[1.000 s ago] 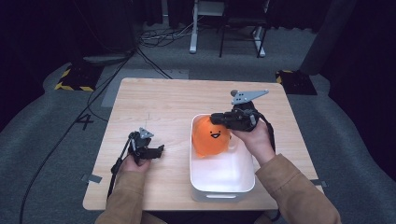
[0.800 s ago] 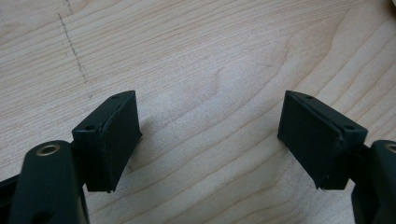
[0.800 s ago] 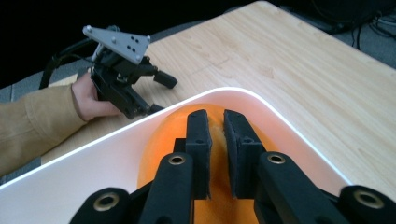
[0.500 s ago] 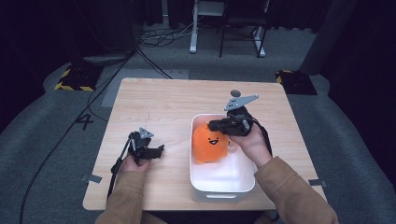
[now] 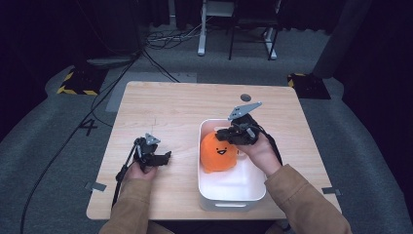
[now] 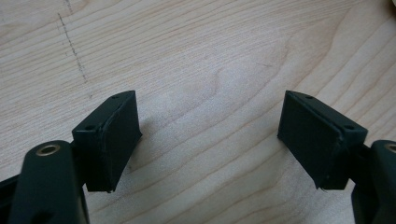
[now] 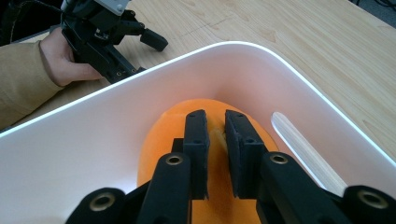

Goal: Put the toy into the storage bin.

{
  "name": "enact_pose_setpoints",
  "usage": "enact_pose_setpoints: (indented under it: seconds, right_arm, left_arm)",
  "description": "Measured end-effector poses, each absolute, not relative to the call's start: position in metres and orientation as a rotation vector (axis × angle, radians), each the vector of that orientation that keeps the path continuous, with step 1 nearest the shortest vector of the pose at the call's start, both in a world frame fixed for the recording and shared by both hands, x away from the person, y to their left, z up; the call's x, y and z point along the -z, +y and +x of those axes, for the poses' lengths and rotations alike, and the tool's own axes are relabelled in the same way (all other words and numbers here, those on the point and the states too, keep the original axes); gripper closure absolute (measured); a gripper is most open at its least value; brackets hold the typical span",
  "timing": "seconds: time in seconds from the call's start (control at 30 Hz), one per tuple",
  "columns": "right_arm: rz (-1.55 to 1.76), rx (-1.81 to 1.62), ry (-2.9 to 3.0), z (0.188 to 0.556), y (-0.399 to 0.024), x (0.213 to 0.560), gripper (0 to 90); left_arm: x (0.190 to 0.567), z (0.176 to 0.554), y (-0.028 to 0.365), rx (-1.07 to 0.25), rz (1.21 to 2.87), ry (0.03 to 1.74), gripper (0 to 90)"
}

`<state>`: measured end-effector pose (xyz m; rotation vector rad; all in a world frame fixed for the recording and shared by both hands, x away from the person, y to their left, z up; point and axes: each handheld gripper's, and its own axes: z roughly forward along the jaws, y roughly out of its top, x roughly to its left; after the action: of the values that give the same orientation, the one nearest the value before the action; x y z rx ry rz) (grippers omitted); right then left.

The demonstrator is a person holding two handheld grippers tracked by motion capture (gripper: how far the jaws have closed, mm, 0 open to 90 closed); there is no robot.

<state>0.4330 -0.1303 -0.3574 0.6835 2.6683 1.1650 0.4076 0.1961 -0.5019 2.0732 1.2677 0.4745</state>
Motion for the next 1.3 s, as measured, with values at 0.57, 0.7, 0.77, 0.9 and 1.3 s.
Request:
enact_pose_setpoints:
  seconds: [0.57,0.7,0.77,0.9,1.3]
  right_arm:
    - [0.752,-1.163,2.7,0.433,-0.131,0.357,71.5]
    - [0.756,-1.165,2.699,0.433,-0.133,0.357,68.6]
    - [0.758,-1.166,2.693,0.432,-0.133,0.357,67.2]
    - [0.761,-1.188,2.682,0.432,-0.137,0.355,64.8]
    - [0.717,-1.271,2.622,0.428,-0.148,0.341,61.6]
  left_arm:
    - [0.502,0.408,0.196,-0.475,2.073,1.268,21.3]
    - [0.502,0.408,0.196,-0.474,2.073,1.267,21.2]
    - [0.502,0.408,0.196,-0.474,2.073,1.267,21.2]
    - [0.502,0.408,0.196,-0.474,2.073,1.267,21.2]
    - [0.502,0.408,0.196,-0.474,2.073,1.267,21.2]
